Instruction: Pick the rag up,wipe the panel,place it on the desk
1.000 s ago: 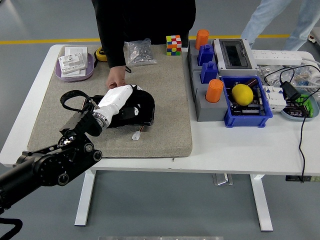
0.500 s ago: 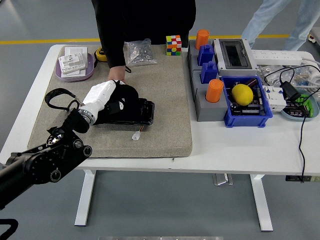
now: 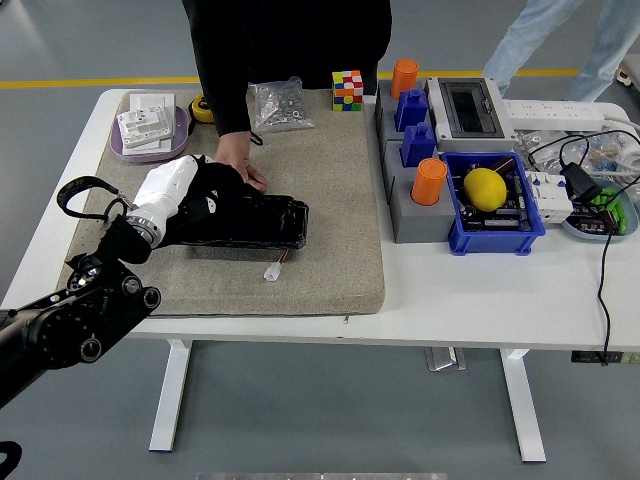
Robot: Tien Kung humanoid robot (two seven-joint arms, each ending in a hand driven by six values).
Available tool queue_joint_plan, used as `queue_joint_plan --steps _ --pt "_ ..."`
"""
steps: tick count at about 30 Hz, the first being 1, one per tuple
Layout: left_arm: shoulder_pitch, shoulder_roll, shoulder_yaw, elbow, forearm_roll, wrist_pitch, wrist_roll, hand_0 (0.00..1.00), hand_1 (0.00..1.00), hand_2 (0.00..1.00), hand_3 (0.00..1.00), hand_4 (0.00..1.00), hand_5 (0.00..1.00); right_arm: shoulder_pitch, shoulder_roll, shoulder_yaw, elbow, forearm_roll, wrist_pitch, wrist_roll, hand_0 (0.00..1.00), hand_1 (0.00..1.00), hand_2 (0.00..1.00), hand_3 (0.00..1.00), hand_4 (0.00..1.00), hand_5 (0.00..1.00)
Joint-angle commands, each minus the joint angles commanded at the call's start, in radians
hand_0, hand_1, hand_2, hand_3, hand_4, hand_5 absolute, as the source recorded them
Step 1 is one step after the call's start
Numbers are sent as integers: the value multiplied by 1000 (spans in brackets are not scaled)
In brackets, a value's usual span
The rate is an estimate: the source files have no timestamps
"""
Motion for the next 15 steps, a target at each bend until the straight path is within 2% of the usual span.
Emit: queue_joint_plan --steps 15 --pt "29 42 -89 15 24 7 5 299 222 600 424 2 2 -3 -4 10 2 -4 -2 -5 708 590 679 626 998 621"
